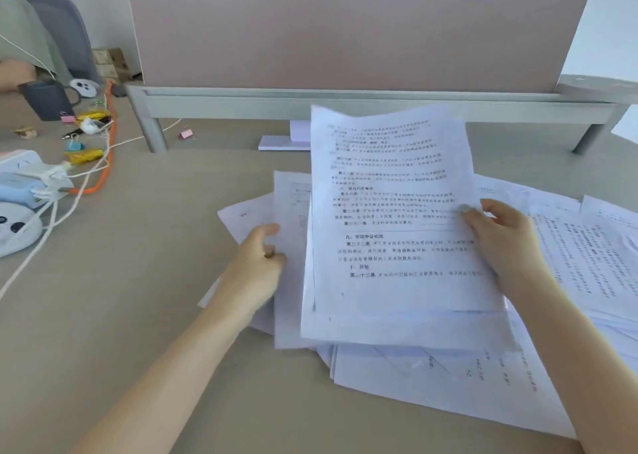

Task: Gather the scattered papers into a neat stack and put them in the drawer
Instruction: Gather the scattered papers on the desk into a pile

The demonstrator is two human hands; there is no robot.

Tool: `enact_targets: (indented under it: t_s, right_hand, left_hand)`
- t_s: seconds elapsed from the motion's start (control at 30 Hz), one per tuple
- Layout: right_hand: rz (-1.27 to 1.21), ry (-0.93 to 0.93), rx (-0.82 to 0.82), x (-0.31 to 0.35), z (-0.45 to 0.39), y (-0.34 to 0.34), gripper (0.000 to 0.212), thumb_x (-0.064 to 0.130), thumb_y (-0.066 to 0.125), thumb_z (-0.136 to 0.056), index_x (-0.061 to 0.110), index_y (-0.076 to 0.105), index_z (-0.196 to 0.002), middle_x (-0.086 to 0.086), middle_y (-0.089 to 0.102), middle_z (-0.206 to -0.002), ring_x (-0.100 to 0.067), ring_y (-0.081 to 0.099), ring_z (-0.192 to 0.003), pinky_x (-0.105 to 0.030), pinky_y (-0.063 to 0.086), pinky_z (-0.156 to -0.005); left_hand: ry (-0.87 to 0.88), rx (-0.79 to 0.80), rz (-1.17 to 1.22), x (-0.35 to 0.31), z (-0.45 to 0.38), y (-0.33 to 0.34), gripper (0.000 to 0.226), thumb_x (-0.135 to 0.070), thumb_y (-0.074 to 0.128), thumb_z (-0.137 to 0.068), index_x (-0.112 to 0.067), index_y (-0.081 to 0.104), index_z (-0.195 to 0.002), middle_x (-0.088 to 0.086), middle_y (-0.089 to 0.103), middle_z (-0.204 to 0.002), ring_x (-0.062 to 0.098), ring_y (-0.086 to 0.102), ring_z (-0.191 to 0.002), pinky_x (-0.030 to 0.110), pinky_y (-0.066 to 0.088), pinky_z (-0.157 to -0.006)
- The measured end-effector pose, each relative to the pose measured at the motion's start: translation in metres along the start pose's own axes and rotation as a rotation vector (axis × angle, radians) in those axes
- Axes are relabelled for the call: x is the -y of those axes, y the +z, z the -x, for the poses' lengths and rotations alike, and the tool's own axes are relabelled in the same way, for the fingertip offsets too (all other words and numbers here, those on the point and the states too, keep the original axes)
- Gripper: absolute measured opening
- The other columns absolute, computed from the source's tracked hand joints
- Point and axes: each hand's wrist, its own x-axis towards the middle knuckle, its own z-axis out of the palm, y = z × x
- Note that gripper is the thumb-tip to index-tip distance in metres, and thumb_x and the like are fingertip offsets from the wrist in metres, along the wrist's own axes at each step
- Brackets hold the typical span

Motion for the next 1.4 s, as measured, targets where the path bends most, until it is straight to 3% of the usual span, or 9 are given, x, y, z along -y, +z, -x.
enact_targets:
  t_s: [0.17, 0.33, 0.47, 0.6, 0.77, 0.87, 1.0, 1.17, 1.4]
  right_hand:
    - [0.244, -0.090, 0.103, -0.015, 0.002, 0.016, 0.013, 0.019, 0.051, -0.087, 0.023, 0.061, -0.095, 0.004, 0.068, -0.075, -0.019, 0.061, -0.067, -0.029, 0.043, -0.060]
    - [0.457, -0.082, 0.114, -0.023, 0.000, 0.024, 0.036, 0.022, 0.049, -0.087, 0.025, 0.052, -0.123, 0.006, 0.061, -0.094, -0.023, 0.059, -0.091, -0.041, 0.046, -0.084]
    - [0.609, -0.097, 0.156, -0.024, 0.002, 0.025, 0.051, 0.027, 0.049, -0.087, 0.026, 0.040, -0.137, 0.004, 0.055, -0.130, -0.022, 0.046, -0.125, -0.044, 0.029, -0.108]
    - [0.782, -0.092, 0.243, -0.026, 0.002, 0.033, 0.052, 0.034, 0.043, -0.090, 0.025, 0.036, -0.141, 0.000, 0.040, -0.148, -0.024, 0.034, -0.136, -0.042, 0.014, -0.115]
    - [0.809, -0.116, 0.254, -0.029, 0.002, 0.034, 0.050, 0.036, 0.041, -0.092, 0.025, 0.036, -0.141, 0.002, 0.036, -0.150, -0.023, 0.030, -0.138, -0.045, 0.010, -0.117]
    - [0.811, -0.113, 0.254, -0.029, 0.002, 0.034, 0.050, 0.036, 0.040, -0.093, 0.025, 0.036, -0.141, 0.003, 0.035, -0.150, -0.022, 0.027, -0.139, -0.044, 0.007, -0.118]
    - [0.812, -0.123, 0.259, -0.028, 0.003, 0.035, 0.050, 0.036, 0.039, -0.093, 0.026, 0.036, -0.141, 0.005, 0.034, -0.151, -0.021, 0.025, -0.140, -0.044, 0.006, -0.117]
    - [0.752, -0.168, 0.301, -0.027, 0.007, 0.039, 0.048, 0.042, 0.037, -0.094, 0.027, 0.038, -0.140, 0.006, 0.036, -0.150, -0.019, 0.026, -0.140, -0.042, 0.007, -0.118]
    - [0.628, -0.132, 0.302, -0.026, 0.003, 0.033, 0.051, 0.044, 0.026, -0.096, 0.025, 0.035, -0.143, 0.004, 0.035, -0.152, -0.017, 0.025, -0.141, -0.038, 0.011, -0.116]
  left_hand:
    - [0.026, 0.070, -0.009, 0.000, 0.012, 0.007, 0.052, -0.025, 0.046, -0.092, -0.035, 0.028, -0.140, -0.016, 0.058, -0.083, 0.009, 0.055, -0.072, 0.026, 0.040, -0.061]
    - [-0.127, -0.018, 0.207, 0.001, 0.012, -0.006, 0.061, -0.028, 0.052, -0.091, -0.033, 0.023, -0.144, -0.010, 0.027, -0.151, 0.013, 0.037, -0.129, 0.015, 0.037, -0.084]
    - [-0.251, 0.029, 0.724, -0.001, 0.002, -0.022, 0.023, -0.019, 0.054, -0.089, -0.021, 0.060, -0.110, -0.011, 0.066, -0.111, 0.007, 0.056, -0.112, 0.029, 0.031, -0.112]
    - [-0.309, 0.003, 0.946, -0.001, -0.008, -0.024, 0.011, -0.016, 0.053, -0.090, -0.015, 0.059, -0.099, -0.002, 0.068, -0.091, 0.013, 0.061, -0.085, 0.030, 0.050, -0.081]
    - [-0.316, 0.067, 0.382, -0.009, -0.020, -0.019, 0.027, -0.047, 0.056, -0.084, -0.023, 0.051, -0.073, -0.007, 0.047, -0.055, 0.007, 0.040, -0.037, 0.018, 0.033, -0.038]
    - [-0.158, 0.110, 0.066, -0.019, -0.019, -0.003, 0.029, -0.055, 0.051, -0.084, -0.028, 0.051, -0.077, -0.011, 0.043, -0.061, 0.007, 0.041, -0.054, 0.024, 0.034, -0.059]
    - [-0.126, 0.225, 0.248, -0.020, -0.018, 0.017, 0.039, -0.053, 0.049, -0.086, -0.039, 0.048, -0.122, -0.029, 0.042, -0.111, -0.001, 0.039, -0.111, 0.028, 0.026, -0.101]
    - [-0.118, 0.082, 0.289, -0.009, -0.016, 0.029, 0.013, -0.019, 0.055, -0.089, -0.027, 0.058, -0.099, -0.008, 0.063, -0.098, 0.003, 0.056, -0.079, 0.018, 0.042, -0.070]
    - [-0.084, -0.012, 0.257, 0.008, -0.027, 0.013, 0.016, -0.013, 0.056, -0.088, -0.021, 0.063, -0.100, -0.001, 0.066, -0.096, 0.021, 0.060, -0.095, 0.030, 0.043, -0.087]
